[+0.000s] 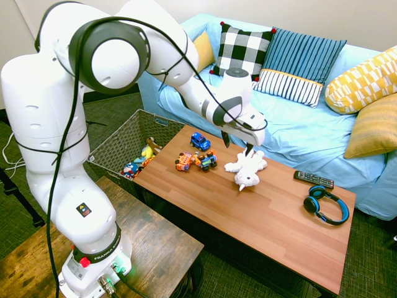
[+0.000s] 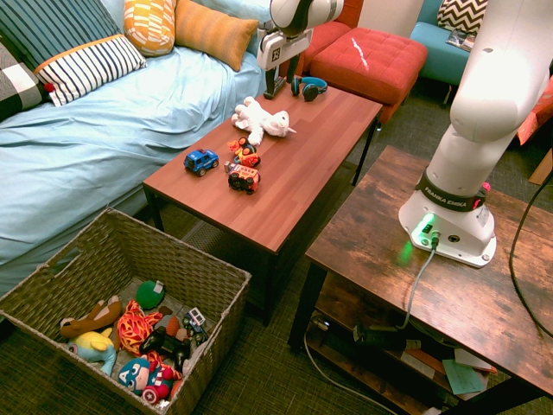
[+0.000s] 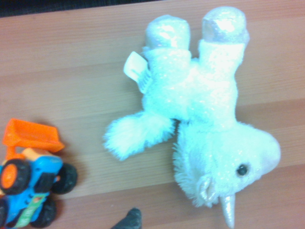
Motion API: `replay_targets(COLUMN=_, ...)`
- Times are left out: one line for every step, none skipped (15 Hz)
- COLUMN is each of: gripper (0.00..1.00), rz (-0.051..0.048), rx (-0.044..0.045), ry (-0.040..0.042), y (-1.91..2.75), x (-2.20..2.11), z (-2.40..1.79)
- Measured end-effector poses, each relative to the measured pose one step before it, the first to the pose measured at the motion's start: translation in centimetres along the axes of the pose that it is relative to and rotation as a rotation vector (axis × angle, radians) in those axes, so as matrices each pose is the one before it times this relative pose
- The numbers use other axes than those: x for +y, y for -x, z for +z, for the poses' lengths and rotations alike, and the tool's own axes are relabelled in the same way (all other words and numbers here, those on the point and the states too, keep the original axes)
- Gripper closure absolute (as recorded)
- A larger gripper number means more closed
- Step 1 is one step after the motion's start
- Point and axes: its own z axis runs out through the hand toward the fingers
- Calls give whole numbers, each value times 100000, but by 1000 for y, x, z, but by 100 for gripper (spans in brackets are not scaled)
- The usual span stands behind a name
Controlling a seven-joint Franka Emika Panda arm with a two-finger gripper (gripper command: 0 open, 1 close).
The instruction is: Put the stuffed toy in the basket
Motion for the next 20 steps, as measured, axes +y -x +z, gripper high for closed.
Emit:
replay_targets(gripper=0, rz=530, rx=6, ry=645, y=-724, x=1, z=1233)
replay_targets(gripper=0, rz=586, rx=-350, ry=744, y=-597, x=-27, z=1341)
replay_targets(gripper=0, rz=381, rx=-729, ry=965, y=-473, x=-65, z=1340)
replay_targets(gripper=0, rz=490, rx=-923, ry=920, y=-324, x=-62, z=1249)
replay_targets(gripper=0, rz=82, rx=-902, ry=944, y=-199, x=-95, z=1234)
replay_targets(gripper=0, rz=134, rx=-1289, ry=836, y=8, x=-40, z=1216)
replay_targets(gripper=0, rz=-366, rx=-1431, ry=815, y=85, x=12, z=1227)
replay_targets(gripper=0, rz=44, rx=-959, ry=496, y=-17, x=-89, z=1060)
replay_targets(gripper=0, rz=-480, rx=-232, ry=333, y=-144, x=-357, z=789)
replay_targets(gripper=0, rz=-831, rx=423, ry=193, y=-170, x=-604, z=554)
replay_targets(gripper=0, rz=-1053, rx=730, ry=106, y=-136, x=-718, z=543)
replay_targets(gripper=0, rz=-1014, rx=816, ry=294, y=-154, x=-650, z=548)
replay_targets(gripper=0, rz=-764, rx=974, ry=355, y=-253, x=-505, z=443)
replay_targets(gripper=0, rz=-493, rx=933, ry=389, y=-292, x=-319, z=342)
replay_targets(gripper=0, rz=-315, rx=727, ry=382, y=-321, x=-235, z=292)
replay_targets(gripper=0, rz=-376, rx=482, ry=263, y=-194, x=-277, z=281)
replay_targets(gripper=0, rz=-294, rx=161, ry=153, y=-70, x=-285, z=317)
replay_targets(gripper=0, rz=-167, rx=18, ry=-44, y=18, x=-291, z=235)
replay_targets(gripper=0, rz=-275, rx=-15, ry=-33, y=67, x=-340, z=245)
replay_targets(gripper=100, rz=-403, rx=-170, ry=138, y=151, x=-302, z=327)
